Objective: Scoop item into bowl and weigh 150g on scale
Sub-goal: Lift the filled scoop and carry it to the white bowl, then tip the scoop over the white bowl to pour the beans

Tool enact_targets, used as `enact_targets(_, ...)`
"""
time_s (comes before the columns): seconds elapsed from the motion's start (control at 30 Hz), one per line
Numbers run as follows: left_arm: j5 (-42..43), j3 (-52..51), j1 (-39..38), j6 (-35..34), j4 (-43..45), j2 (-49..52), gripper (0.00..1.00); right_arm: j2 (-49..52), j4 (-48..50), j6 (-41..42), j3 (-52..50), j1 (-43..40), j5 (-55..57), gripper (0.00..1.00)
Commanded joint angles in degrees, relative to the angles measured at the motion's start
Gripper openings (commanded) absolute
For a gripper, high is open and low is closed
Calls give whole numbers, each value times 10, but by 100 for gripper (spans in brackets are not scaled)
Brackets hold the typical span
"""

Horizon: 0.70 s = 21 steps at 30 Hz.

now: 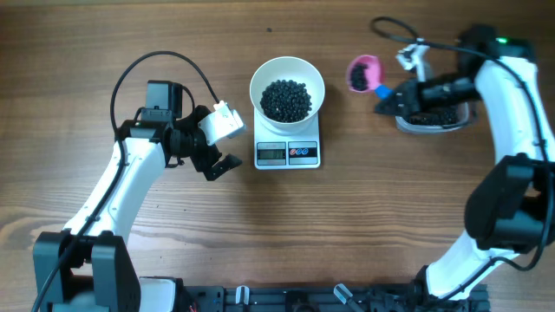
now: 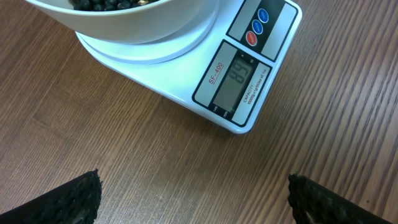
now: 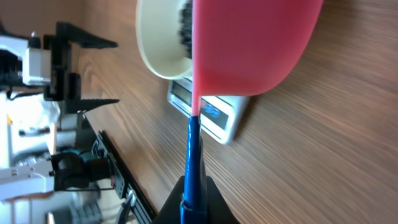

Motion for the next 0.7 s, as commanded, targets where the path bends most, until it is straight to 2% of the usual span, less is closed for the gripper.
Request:
enact_targets(0.0,13,-4,3,5,0,5,100,-19,3,25,41,51,-23,4)
enact_targets(0.17,13,-4,3,5,0,5,100,-19,16,58,71,119,-12,4)
enact_targets(0.23,13,-4,3,5,0,5,100,-19,53,118,71,163,66,4)
enact_targets(0.37,13,-4,3,5,0,5,100,-19,102,180,71,232,202,4)
enact_targets(0.57,13,-4,3,5,0,5,100,-19,135,197,71,329,471,4)
enact_targets(0.67,13,-4,3,5,0,5,100,-19,143,197,71,355,535,4)
